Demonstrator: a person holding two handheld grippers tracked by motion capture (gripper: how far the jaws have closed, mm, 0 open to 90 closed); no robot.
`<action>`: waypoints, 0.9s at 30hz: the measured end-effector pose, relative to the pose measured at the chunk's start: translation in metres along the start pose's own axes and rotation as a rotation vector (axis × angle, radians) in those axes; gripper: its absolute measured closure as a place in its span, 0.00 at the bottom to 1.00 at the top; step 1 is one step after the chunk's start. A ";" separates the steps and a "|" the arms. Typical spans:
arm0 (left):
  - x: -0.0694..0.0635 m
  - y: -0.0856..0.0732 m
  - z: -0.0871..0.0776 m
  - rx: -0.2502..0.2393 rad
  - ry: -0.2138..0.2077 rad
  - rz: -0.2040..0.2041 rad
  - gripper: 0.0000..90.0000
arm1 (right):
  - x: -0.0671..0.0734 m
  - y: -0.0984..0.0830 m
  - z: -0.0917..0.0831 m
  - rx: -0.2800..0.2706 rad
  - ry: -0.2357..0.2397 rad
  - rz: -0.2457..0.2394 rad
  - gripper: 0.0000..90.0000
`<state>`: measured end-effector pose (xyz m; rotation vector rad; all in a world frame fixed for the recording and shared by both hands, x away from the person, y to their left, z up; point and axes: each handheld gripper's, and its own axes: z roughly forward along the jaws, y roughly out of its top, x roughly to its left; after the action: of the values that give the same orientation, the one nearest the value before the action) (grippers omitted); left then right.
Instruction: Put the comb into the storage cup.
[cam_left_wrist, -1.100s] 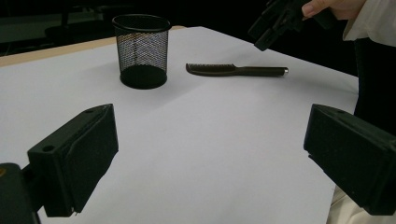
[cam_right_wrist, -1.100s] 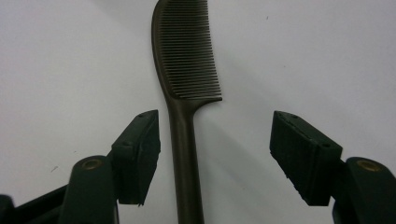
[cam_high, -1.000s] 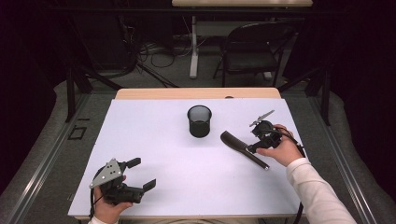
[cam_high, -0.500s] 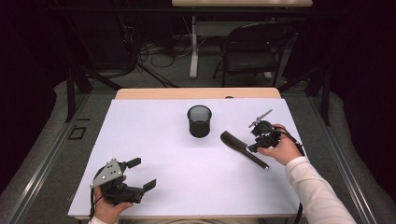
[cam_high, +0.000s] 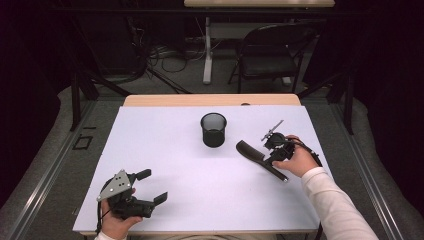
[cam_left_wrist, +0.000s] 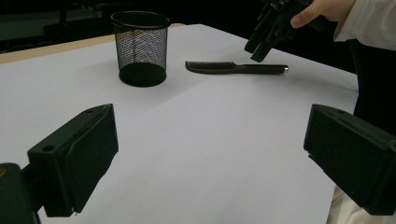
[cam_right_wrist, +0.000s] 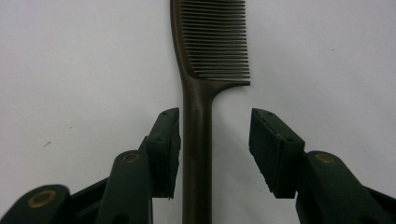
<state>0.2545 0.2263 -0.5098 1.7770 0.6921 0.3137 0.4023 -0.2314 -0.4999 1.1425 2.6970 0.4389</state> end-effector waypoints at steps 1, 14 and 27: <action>0.000 0.000 0.000 0.000 0.000 0.000 0.04 | 0.000 0.001 0.002 0.007 -0.001 -0.017 0.60; 0.001 0.000 0.001 0.001 -0.007 -0.002 0.04 | 0.003 0.003 0.009 0.041 0.008 -0.038 0.62; 0.001 -0.001 0.001 0.005 -0.001 -0.005 0.04 | 0.005 0.006 0.019 0.088 0.015 -0.056 0.67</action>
<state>0.2557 0.2262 -0.5109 1.7799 0.6968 0.3084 0.4081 -0.2206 -0.5156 1.0861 2.7787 0.3251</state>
